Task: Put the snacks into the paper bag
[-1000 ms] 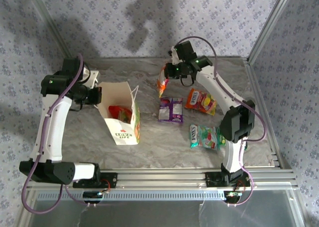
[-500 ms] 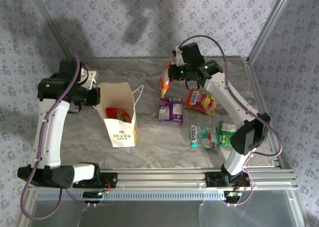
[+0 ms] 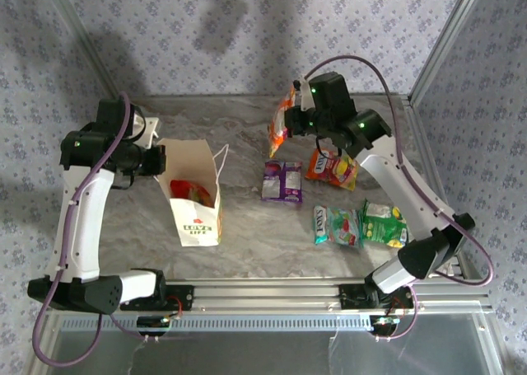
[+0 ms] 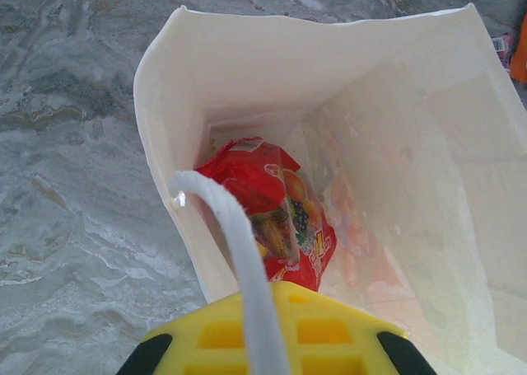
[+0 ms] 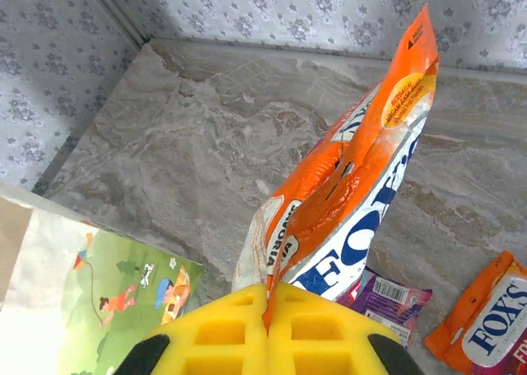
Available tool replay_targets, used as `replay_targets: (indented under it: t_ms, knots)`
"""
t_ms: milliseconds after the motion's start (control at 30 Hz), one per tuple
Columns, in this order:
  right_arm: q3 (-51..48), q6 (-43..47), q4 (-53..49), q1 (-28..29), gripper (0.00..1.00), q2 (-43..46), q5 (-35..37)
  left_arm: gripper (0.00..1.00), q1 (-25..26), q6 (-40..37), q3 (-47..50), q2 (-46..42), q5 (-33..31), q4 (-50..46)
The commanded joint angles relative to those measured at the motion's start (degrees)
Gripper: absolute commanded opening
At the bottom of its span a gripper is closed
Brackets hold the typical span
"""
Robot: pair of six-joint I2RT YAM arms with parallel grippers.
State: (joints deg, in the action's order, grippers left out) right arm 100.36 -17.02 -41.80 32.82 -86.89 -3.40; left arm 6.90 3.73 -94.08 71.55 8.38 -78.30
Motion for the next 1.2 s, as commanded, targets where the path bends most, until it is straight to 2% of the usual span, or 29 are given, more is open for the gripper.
replay_targets:
  t_ms: [0, 533, 767, 1167]
  knots:
    - [-0.1, 1.5, 1.6, 0.8, 0.00, 2.1, 2.0, 0.06, 0.4, 0.8, -2.5, -1.7, 0.8, -0.5]
    - [10.9, 6.5, 1.3, 6.4, 0.00, 1.0, 1.4, 0.09, 0.5, 0.2, 0.9, -3.6, 0.5, 0.2]
    - [21.1, 9.1, 0.2, 8.3, 0.00, -3.6, 0.3, 0.14, 0.5, 0.2, 3.3, -5.2, -0.2, 0.7]
    - [41.1, 12.2, -2.3, 14.0, 0.00, -14.2, -8.7, 0.18, 0.4, 0.6, 4.5, -8.0, -1.8, 0.2]
